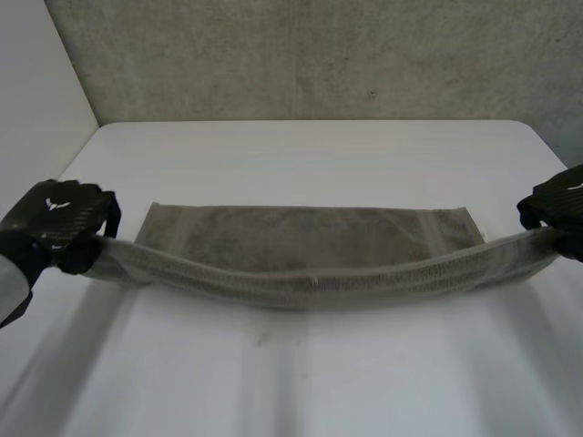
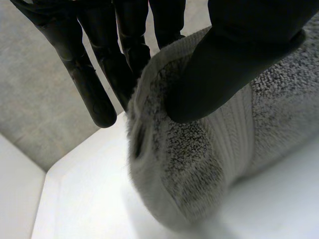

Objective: Fold the towel.

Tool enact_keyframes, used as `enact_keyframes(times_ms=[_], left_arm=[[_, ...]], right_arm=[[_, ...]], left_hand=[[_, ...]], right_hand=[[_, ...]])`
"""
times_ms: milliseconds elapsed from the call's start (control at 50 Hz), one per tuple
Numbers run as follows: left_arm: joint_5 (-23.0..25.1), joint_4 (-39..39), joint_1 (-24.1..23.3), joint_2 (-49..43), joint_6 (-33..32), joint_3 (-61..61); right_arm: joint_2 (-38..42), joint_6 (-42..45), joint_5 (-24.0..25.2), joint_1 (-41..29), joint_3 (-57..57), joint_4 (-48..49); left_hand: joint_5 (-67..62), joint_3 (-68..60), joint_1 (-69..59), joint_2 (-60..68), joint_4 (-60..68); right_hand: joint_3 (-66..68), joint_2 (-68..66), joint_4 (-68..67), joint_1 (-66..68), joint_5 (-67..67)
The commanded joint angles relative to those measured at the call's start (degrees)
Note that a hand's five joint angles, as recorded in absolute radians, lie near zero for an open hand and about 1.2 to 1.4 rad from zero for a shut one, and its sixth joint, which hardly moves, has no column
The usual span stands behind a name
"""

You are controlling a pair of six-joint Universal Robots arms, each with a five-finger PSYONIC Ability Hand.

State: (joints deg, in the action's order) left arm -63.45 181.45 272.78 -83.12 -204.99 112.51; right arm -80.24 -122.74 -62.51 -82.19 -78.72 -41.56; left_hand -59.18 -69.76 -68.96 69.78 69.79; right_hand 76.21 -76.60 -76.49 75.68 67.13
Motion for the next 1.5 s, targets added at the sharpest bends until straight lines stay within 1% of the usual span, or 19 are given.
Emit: enact_keyframes(times_ms=[20, 180, 260, 360, 520, 660, 680, 700, 720, 740, 760, 780, 920, 1040, 1080, 1200, 1240, 1320, 1500], left_arm=[[-1.66, 8.48, -6.19, -20.81, 0.2, -12.19], [-9.57, 7.34, -8.4, -37.7, -0.15, -27.67], [-10.37, 7.08, -8.84, -42.21, -0.15, -32.61], [-10.81, 6.99, -9.9, -46.34, -0.06, -37.62], [-10.73, 6.99, -10.16, -50.38, 0.03, -43.6], [-10.73, 6.99, -11.3, -53.02, 0.03, -46.15], [-10.81, 6.99, -11.65, -53.45, 0.03, -46.32], [-10.81, 6.99, -11.66, -53.46, 0.03, -46.33], [-10.81, 6.99, -11.83, -53.55, 0.03, -46.33], [-10.73, 6.9, -11.92, -53.55, 0.03, -46.15], [-10.73, 6.9, -11.92, -53.55, 0.03, -46.15], [-10.81, 6.9, -11.92, -53.37, 0.11, -46.15], [-10.81, 5.85, -12.1, -50.73, 0.55, -45.97], [-10.73, 3.65, -11.92, -42.85, 4.32, -42.65], [-10.73, 3.65, -11.66, -39.69, 5.99, -40.28], [-10.29, 4.35, -10.95, -29.14, 9.87, -29.83], [-10.29, 4.96, -10.95, -26.76, 10.31, -27.37], [-10.37, 8.82, -11.48, -21.92, 10.92, -19.72], [-10.46, 16.48, -12.01, -15.75, 12.68, -10.73]], right_arm=[[15.61, -7.49, -0.69, -6.22, 10.4, 3.5], [26.96, -15.93, -2.18, -7.64, 19.73, 9.64], [29.44, -18.58, -3.76, -8.6, 22.03, 13.61], [32.86, -20.78, -8.58, -11.06, 25.63, 20.1], [36.73, -20.61, -13.6, -12.82, 29.23, 21.69], [38.32, -20.6, -14.49, -13.18, 30.12, 21.78], [38.58, -20.6, -14.83, -13.35, 30.29, 21.78], [38.75, -20.69, -15.01, -13.79, 30.47, 21.78], [38.75, -20.69, -15.01, -13.79, 30.47, 21.78], [38.67, -20.78, -15.45, -13.96, 30.29, 21.78], [38.67, -20.78, -15.45, -13.97, 30.29, 21.78], [38.41, -21.04, -16.15, -14.14, 30.21, 21.7], [31.83, -26.21, -17.39, -14.14, 28.37, 22.74], [24.6, -28.95, -17.21, -13.79, 23.52, 25.56], [19.27, -28.78, -17.04, -13.79, 18.45, 26.87], [12.39, -28.69, -15.28, -13.53, 9.29, 28.37], [8.45, -28.08, -13.53, -13.35, 2.55, 29.42], [5.71, -26.58, -12.99, -13.09, -4.6, 31.28], [2.37, -25.09, -12.9, -13.0, -21.72, 44.96]], left_hand=[[-10.82, -10.24, -11.04, 10.22, 10.21], [-10.82, -10.24, -11.04, 10.22, 10.21], [-10.82, -10.24, -11.04, 10.22, 10.21], [-10.82, -10.24, -11.04, 10.22, 10.21], [-10.82, -10.24, -11.04, 10.22, 10.21], [-10.82, -10.24, -11.04, 10.22, 10.21], [7.64, 8.22, 7.42, -8.24, -8.25], [7.83, 8.41, 7.61, -8.43, -8.44], [31.48, 32.06, 31.26, -32.08, -32.08], [59.18, 59.76, 58.96, -59.78, -59.79], [59.18, 59.76, 58.96, -59.78, -59.79], [57.66, 58.24, 57.44, -58.26, -58.27], [59.14, 59.71, 58.91, -59.73, -59.74], [58.97, 59.55, 58.75, -59.57, -59.58], [58.97, 59.55, 58.75, -59.56, -59.57], [58.97, 59.55, 58.75, -59.56, -59.57], [58.97, 59.55, 58.75, -59.56, -59.57], [58.97, 59.55, 58.75, -59.57, -59.58], [59.14, 59.71, 58.91, -59.73, -59.74]], right_hand=[[3.79, -3.4, -3.51, 4.32, 2.87], [3.79, -3.4, -3.51, 4.32, 2.87], [3.79, -3.4, -3.51, 4.32, 2.87], [3.79, -3.4, -3.51, 4.32, 2.87], [3.79, -3.4, -3.51, 4.32, 2.87], [3.79, -3.4, -3.51, 4.32, 2.87], [3.79, -3.4, -3.51, 4.32, 2.87], [-22.13, 22.52, 22.4, -21.6, -23.05], [-22.39, 22.78, 22.66, -21.86, -23.31], [-55.86, 56.25, 56.14, -55.33, -56.79], [-56.2, 56.59, 56.47, -55.67, -57.12], [-66.21, 66.6, 66.49, -65.68, -67.13], [-66.21, 66.6, 66.49, -65.68, -67.13], [-66.21, 66.6, 66.49, -65.68, -67.13], [-66.21, 66.6, 66.49, -65.68, -67.13], [-66.21, 66.6, 66.49, -65.68, -67.13], [-66.21, 66.6, 66.49, -65.68, -67.13], [-66.21, 66.6, 66.49, -65.68, -67.13], [-62.43, 62.82, 62.71, -61.9, -63.36]])
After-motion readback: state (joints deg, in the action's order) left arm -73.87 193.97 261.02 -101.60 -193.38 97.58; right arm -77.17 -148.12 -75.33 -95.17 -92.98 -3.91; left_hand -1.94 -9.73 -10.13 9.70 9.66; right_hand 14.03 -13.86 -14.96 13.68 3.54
